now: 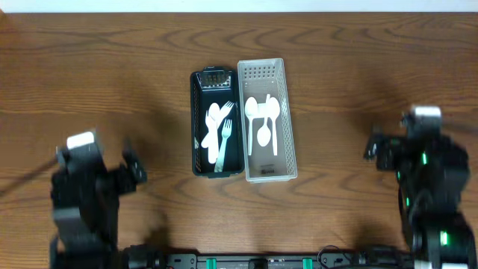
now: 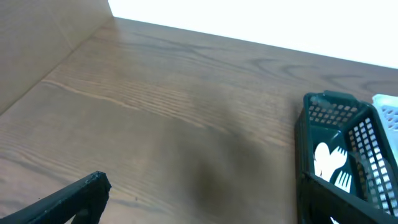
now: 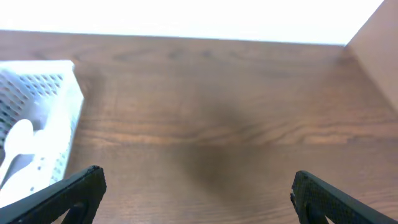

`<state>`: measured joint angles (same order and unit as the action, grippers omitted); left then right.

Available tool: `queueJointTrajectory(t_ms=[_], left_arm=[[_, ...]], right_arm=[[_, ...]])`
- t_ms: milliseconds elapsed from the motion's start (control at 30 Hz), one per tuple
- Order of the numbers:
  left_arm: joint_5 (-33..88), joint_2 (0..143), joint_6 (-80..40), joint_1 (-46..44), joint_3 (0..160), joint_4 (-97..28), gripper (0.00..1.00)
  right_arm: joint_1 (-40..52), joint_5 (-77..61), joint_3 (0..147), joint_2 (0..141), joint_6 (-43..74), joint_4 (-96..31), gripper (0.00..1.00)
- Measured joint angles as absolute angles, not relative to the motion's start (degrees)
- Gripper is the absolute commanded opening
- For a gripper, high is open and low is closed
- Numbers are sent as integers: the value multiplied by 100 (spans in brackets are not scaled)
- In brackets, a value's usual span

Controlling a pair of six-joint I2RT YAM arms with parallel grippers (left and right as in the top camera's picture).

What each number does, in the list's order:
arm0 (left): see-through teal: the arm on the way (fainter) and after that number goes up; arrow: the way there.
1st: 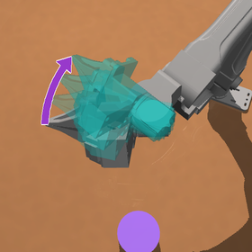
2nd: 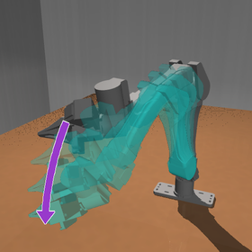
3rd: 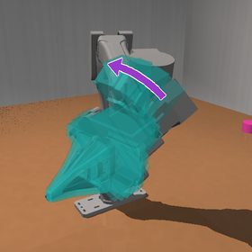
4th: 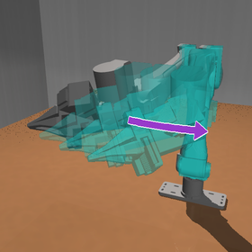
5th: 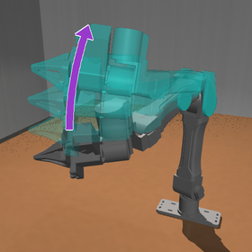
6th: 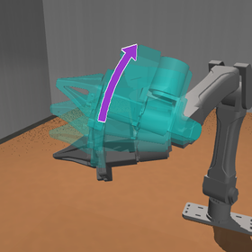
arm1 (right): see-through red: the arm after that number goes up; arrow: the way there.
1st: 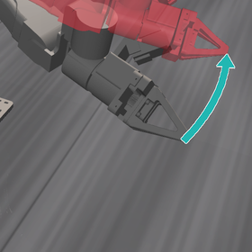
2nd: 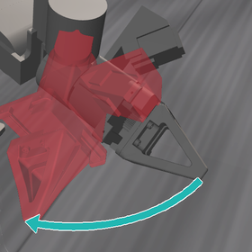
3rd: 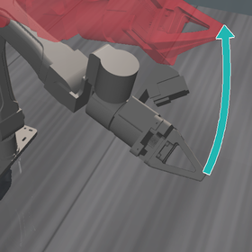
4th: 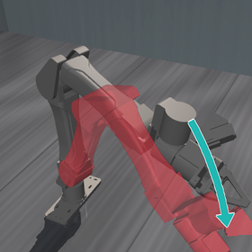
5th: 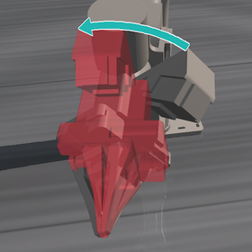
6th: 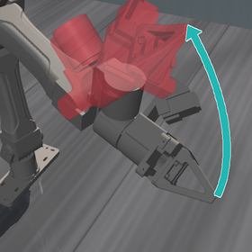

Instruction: Pack container

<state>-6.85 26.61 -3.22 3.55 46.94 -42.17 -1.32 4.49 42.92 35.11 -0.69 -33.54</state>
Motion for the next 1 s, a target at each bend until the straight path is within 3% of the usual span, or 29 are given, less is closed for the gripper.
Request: queueJointTrajectory(t_ms=[233,1000], left_arm=[[-685,1533,-322,355,4045,-4554,98],[-685,1505,-322,325,4032,-4615,98]], right_arm=[[-126,449,3815,2488,-86,-4071,99],[-126,447,3798,2462,-108,-6195,99]])
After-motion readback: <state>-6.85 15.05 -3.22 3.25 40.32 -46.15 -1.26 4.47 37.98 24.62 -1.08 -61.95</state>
